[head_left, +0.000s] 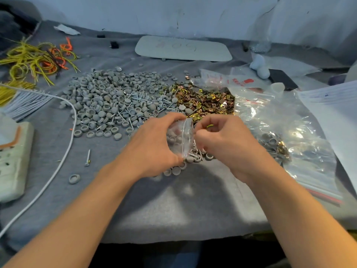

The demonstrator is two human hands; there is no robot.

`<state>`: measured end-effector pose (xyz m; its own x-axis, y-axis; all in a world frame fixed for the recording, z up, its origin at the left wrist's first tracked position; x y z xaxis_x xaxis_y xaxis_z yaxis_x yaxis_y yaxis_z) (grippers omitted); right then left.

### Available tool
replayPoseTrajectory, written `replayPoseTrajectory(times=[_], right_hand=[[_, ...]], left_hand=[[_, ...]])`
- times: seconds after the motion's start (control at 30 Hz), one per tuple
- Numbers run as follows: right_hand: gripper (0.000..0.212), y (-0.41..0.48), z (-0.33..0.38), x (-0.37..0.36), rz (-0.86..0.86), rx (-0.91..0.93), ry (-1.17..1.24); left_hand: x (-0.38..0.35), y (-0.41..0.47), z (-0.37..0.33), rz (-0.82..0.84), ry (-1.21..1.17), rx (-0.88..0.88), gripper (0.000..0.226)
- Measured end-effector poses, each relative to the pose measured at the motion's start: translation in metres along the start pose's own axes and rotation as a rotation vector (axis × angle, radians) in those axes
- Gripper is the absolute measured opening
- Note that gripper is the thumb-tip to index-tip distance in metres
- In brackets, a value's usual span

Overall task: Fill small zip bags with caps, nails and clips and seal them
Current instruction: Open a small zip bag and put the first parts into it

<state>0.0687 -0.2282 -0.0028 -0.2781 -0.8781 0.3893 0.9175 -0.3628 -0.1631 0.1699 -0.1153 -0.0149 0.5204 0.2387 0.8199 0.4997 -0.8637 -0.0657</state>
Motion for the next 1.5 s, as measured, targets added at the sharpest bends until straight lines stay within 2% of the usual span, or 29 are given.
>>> replayPoseTrajectory(times=[0.07,0.2,0.3,0.43,0.57,0.63,0.7,0.77,0.83,0.87,0.93,0.97,1.03,1.1,1.2,1.23,1.33,1.43,1.5], right_hand=[[0.022,0.008,0.005,-0.003,-0.046,0.004,0.145],[0.023,0.029,0.029,-0.015,-0.035,0.016,0.067],[0.04,0.04,0.043,-0.019,0.022,0.035,-0.022],[0.061,0.049,0.06,-0.027,0.155,0.094,0.066],[0.058,0.055,0.078,-0.026,0.149,0.19,0.168],[0.051,0.054,0.087,-0.009,0.075,0.281,0.195],[0.04,0.05,0.083,0.023,-0.082,0.305,0.092],[0.028,0.043,0.064,0.051,-0.211,0.194,-0.135],[0.022,0.037,0.039,0.06,-0.176,0.044,-0.392],[0.029,0.035,0.027,0.058,-0.097,-0.021,-0.504],[0.062,0.029,0.009,0.048,0.072,-0.113,-0.666],[0.077,0.026,0.005,0.044,0.121,-0.142,-0.738],[0.09,0.024,0.002,0.036,0.151,-0.152,-0.869],[0.089,0.024,-0.003,0.028,0.147,-0.138,-0.935],[0.066,0.02,-0.006,0.038,0.049,-0.124,-0.85],[0.062,0.017,-0.006,0.047,0.006,-0.121,-0.781],[0.068,0.006,-0.003,0.085,-0.194,-0.084,-0.575],[0.067,0.006,-0.002,0.116,-0.354,-0.159,-0.655],[0.062,0.013,-0.007,0.12,-0.351,-0.236,-0.706]], left_hand=[[-0.002,0.001,-0.007,-0.024,-0.041,-0.034,0.077],[0.006,0.003,-0.008,-0.108,-0.084,-0.003,0.062],[0.017,0.004,0.003,-0.186,-0.26,0.039,0.059],[0.033,0.005,0.007,-0.264,-0.393,0.011,0.06],[0.042,0.007,0.012,-0.28,-0.462,-0.01,0.052],[0.046,0.006,0.019,-0.313,-0.538,0.003,0.047],[0.052,0.003,0.03,-0.344,-0.677,0.025,0.044],[0.065,-0.004,0.042,-0.396,-0.872,0.024,0.041],[0.09,-0.019,0.049,-0.539,-0.945,-0.039,0.042],[0.104,-0.028,0.049,-0.625,-0.888,-0.077,0.045],[0.124,-0.042,0.041,-0.743,-0.653,-0.118,0.051],[0.127,-0.044,0.037,-0.763,-0.521,-0.101,0.054],[0.123,-0.04,0.034,-0.751,-0.3,-0.01,0.058],[0.109,-0.031,0.035,-0.686,-0.108,0.11,0.06],[0.078,-0.015,0.038,-0.505,0.052,0.237,0.064],[0.069,-0.01,0.038,-0.444,0.068,0.244,0.065],[0.05,0.003,0.03,-0.338,0.052,0.192,0.065],[0.046,0.011,0.025,-0.318,0.044,0.146,0.063],[0.042,0.013,0.027,-0.303,0.044,0.149,0.069]])
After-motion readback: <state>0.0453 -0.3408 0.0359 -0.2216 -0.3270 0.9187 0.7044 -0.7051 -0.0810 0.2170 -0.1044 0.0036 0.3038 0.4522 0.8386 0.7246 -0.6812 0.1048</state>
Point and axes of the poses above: each hand's wrist, its own y-axis towards the middle knuckle, its own x-axis out of the back of the hand, z = x × y, the point moved 10 cm from there along y, towards the middle knuckle, and after that the axes turned 14 degrees about z, right-handed, at the moved point
